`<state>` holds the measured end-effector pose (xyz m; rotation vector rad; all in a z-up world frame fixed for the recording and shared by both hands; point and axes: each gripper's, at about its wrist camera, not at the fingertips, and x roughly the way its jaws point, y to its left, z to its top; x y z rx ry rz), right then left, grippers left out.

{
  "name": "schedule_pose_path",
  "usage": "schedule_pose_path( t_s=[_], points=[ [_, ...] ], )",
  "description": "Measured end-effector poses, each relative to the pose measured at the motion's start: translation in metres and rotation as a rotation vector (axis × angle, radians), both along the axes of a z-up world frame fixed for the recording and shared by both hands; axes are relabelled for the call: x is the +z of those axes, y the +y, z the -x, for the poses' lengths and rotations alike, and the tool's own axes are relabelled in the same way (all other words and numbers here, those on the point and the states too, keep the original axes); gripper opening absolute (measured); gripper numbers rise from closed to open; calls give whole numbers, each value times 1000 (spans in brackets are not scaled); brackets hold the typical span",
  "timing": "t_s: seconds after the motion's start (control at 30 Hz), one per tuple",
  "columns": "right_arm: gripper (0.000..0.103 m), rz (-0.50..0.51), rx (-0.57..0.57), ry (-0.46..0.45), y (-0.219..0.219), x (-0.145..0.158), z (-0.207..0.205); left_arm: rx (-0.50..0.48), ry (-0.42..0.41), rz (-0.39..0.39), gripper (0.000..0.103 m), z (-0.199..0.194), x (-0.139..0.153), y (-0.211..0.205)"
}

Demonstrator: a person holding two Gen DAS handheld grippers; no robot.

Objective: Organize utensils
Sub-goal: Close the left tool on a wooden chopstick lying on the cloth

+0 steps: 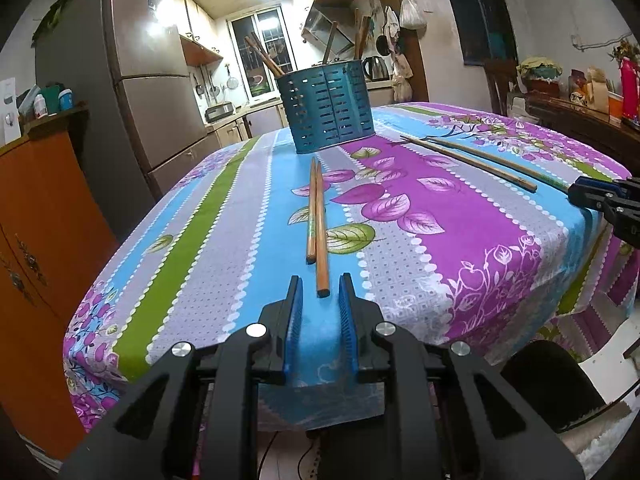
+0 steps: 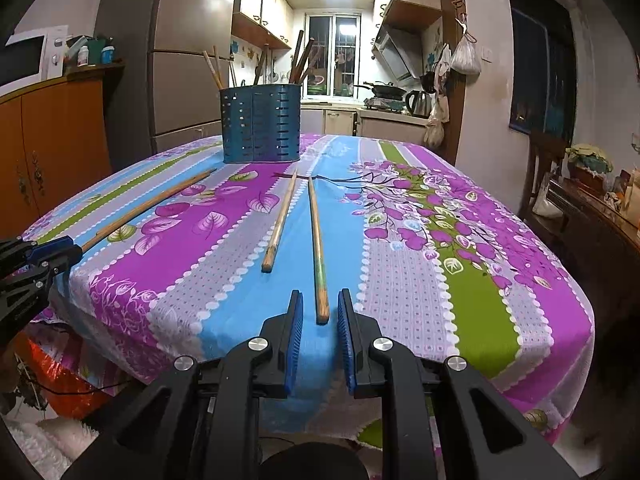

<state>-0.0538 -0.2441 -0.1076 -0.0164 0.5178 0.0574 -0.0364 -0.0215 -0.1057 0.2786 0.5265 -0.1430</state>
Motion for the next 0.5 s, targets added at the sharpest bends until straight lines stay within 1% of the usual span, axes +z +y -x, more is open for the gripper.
schedule_pose_path(
  t_s=[0.1, 0.2, 0.33, 0.5],
  points=[
    [19, 1, 0, -1, 0, 0, 0, -9, 16, 39, 15, -3, 1, 3],
    [19, 1, 0, -1, -1, 0, -1, -29, 34, 79, 9, -5, 1, 6],
    [19, 1, 2, 0, 0, 0, -2, -39, 30, 82, 5, -3, 0, 4],
    [19, -1, 0, 1, 0, 0, -2, -50, 30, 88, 5, -3, 0, 4]
  ],
)
